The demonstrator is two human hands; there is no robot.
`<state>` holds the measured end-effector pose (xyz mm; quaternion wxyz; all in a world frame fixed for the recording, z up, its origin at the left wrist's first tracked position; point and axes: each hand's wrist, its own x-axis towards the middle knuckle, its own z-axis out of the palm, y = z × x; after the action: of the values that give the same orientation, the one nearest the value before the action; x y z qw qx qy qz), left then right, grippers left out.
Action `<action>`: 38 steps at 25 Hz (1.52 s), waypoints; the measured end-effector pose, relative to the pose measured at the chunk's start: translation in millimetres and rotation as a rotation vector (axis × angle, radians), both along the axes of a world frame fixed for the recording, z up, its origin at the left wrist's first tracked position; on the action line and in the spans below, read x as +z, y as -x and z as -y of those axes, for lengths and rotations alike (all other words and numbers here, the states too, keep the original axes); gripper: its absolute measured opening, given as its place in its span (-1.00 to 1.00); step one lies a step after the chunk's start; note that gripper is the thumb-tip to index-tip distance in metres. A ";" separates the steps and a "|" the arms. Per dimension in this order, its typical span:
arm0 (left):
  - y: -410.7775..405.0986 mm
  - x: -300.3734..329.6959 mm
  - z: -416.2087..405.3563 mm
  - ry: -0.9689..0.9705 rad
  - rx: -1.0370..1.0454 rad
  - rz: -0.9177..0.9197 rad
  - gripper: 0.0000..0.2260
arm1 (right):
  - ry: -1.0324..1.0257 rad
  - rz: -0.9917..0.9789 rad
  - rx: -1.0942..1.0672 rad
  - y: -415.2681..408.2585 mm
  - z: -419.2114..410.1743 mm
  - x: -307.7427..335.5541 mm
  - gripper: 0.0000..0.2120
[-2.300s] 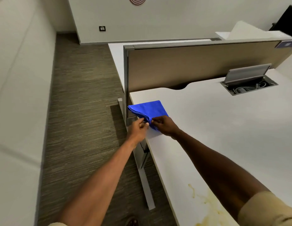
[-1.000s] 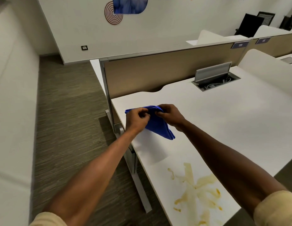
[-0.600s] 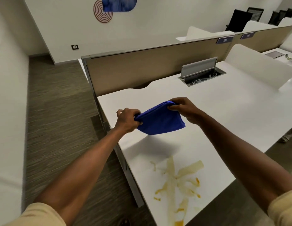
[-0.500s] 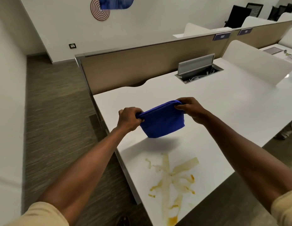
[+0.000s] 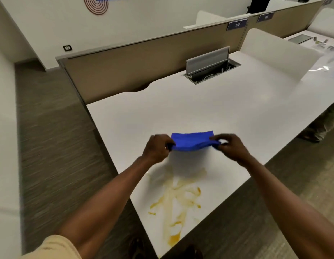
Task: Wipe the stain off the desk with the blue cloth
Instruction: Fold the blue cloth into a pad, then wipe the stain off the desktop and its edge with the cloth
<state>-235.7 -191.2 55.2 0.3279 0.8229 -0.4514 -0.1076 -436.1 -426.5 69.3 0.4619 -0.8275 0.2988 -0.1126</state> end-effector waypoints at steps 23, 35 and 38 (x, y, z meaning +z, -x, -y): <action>73.1 -50.3 14.6 -0.126 0.150 -0.067 -0.80 | 0.275 -0.359 0.590 9.3 -44.2 -97.1 -0.12; 39.6 -99.4 -93.6 -0.123 0.537 0.046 -0.61 | 0.544 -0.408 0.469 6.5 -63.4 -125.9 -0.45; 45.1 -115.6 -115.7 -0.133 0.582 0.033 -0.59 | 0.541 -0.430 0.437 0.6 -74.1 -126.1 -0.45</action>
<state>-280.8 -75.5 -60.4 0.2831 0.9390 -0.1938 -0.0252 -436.8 -352.4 -56.8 0.1675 -0.9678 0.1654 0.0892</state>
